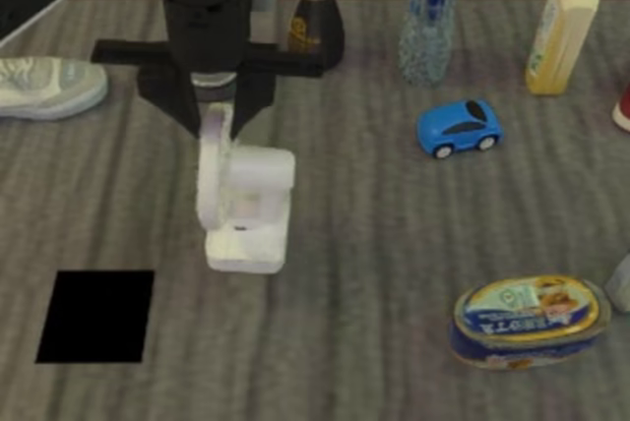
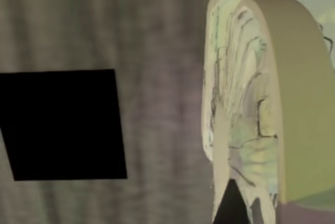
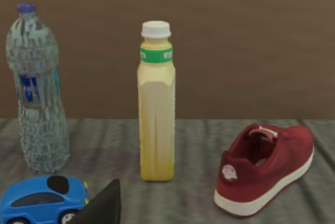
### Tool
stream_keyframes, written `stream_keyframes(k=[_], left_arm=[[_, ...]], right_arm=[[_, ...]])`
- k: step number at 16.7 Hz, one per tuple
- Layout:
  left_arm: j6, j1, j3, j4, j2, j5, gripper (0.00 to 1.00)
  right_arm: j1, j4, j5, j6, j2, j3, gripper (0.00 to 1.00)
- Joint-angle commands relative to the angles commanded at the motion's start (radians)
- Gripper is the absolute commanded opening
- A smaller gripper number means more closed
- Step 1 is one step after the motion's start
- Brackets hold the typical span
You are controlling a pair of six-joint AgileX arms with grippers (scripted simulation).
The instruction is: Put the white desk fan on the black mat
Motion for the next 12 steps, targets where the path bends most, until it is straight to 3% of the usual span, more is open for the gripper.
stream_keyframes(k=[6, 12], left_arm=[[-0.484, 0.12, -0.263, 0.004, -0.241, -0.038, 0.0], [-1.024, 0.25, -0.533, 0.078, -0.488, -0.014, 0.0]], right_arm=[[0.0, 0.0, 0.0, 0.0, 0.0, 0.0, 1.0], [0.0, 0.0, 0.0, 0.0, 0.0, 0.0, 1.0]])
